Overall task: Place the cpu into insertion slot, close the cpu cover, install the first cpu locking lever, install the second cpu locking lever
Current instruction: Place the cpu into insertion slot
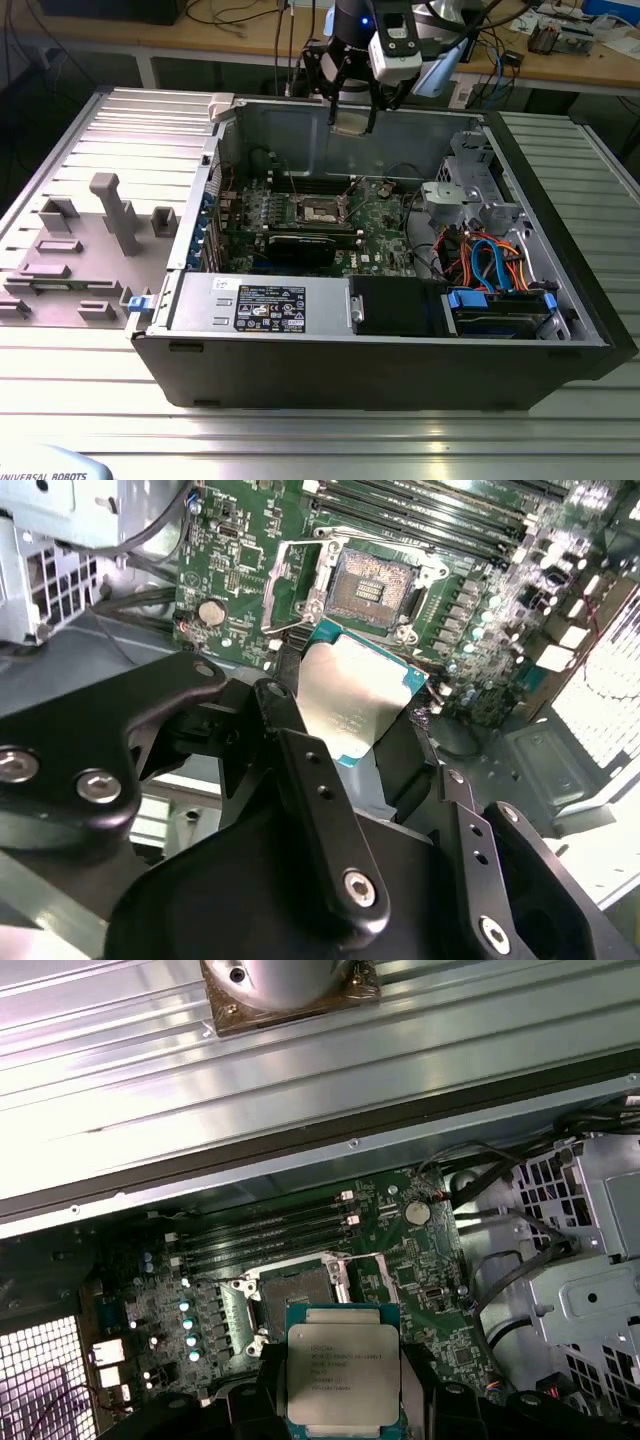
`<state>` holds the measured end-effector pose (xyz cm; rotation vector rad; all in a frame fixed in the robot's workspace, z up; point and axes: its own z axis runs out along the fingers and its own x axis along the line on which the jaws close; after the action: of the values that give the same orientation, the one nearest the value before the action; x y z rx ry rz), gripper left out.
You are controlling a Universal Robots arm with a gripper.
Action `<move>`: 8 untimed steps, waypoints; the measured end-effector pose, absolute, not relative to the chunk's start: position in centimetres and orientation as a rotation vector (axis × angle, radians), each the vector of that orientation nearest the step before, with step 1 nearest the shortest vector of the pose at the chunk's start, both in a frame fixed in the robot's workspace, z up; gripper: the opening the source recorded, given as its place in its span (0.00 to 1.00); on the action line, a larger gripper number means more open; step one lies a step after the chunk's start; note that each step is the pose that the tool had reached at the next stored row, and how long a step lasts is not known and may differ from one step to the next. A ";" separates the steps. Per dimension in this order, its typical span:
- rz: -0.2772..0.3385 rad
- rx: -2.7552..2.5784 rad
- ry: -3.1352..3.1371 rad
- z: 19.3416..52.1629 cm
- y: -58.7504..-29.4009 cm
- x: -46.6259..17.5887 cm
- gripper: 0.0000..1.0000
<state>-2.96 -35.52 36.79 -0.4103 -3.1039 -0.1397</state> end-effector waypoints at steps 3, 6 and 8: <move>-0.140 -0.475 -3.097 36.8 -35.5 -3.0 0.54; -0.140 -0.513 -3.092 36.8 -35.5 -3.0 0.54; -0.140 -0.519 -3.091 36.8 -35.5 -3.0 0.54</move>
<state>-2.96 -35.52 36.78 -0.5187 -3.0908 -0.1402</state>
